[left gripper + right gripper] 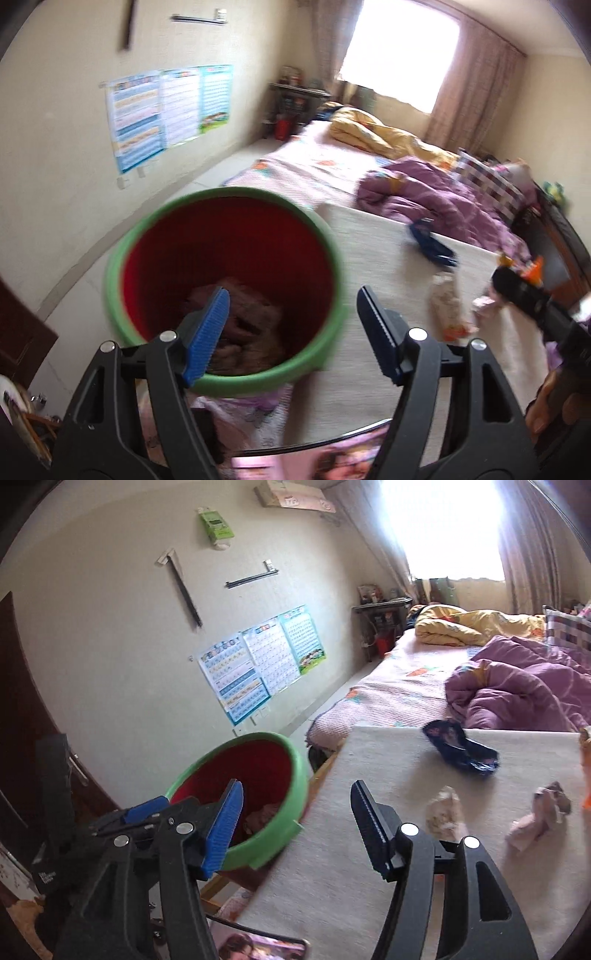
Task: Collect trash
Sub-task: 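Grasp the white Pocky bag with the left tool while the right tool grasps the orange bag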
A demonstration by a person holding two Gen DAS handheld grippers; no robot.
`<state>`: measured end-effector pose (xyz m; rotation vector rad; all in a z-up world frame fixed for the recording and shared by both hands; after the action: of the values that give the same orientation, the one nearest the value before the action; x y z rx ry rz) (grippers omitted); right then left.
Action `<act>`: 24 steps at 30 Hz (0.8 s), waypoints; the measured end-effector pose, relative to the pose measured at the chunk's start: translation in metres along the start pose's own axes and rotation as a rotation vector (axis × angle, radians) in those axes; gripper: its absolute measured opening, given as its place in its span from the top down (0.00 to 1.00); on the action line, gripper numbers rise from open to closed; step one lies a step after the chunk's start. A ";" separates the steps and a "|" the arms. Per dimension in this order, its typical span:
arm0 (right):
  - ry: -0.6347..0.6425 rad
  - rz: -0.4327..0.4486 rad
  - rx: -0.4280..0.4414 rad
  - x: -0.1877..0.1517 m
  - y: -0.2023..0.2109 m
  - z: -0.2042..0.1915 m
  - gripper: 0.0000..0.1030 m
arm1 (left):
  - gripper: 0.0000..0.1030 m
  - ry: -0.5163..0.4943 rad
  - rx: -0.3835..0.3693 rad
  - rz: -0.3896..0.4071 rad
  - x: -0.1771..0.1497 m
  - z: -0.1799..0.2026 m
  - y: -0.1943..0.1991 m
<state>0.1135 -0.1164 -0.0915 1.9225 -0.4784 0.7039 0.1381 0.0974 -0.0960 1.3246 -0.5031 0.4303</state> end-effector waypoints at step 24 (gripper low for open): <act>-0.347 0.019 -0.309 -0.054 0.104 0.260 0.25 | 0.70 -0.145 -0.106 -0.317 -0.032 0.180 -0.148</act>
<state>0.0790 -0.3944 -0.1454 1.7491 -0.7740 0.2844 0.1776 -0.1086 -0.2028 1.3104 -0.4202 0.0452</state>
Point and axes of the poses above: each gripper's, at about its wrist camera, not at the fingertips, and y roughly against the way its jaws point, z to its right, x to its top, the point moved 7 cm from there along -y, roughly the way its jaws point, and after that the axes turned 11 degrees about -z, right-handed, at the moved point
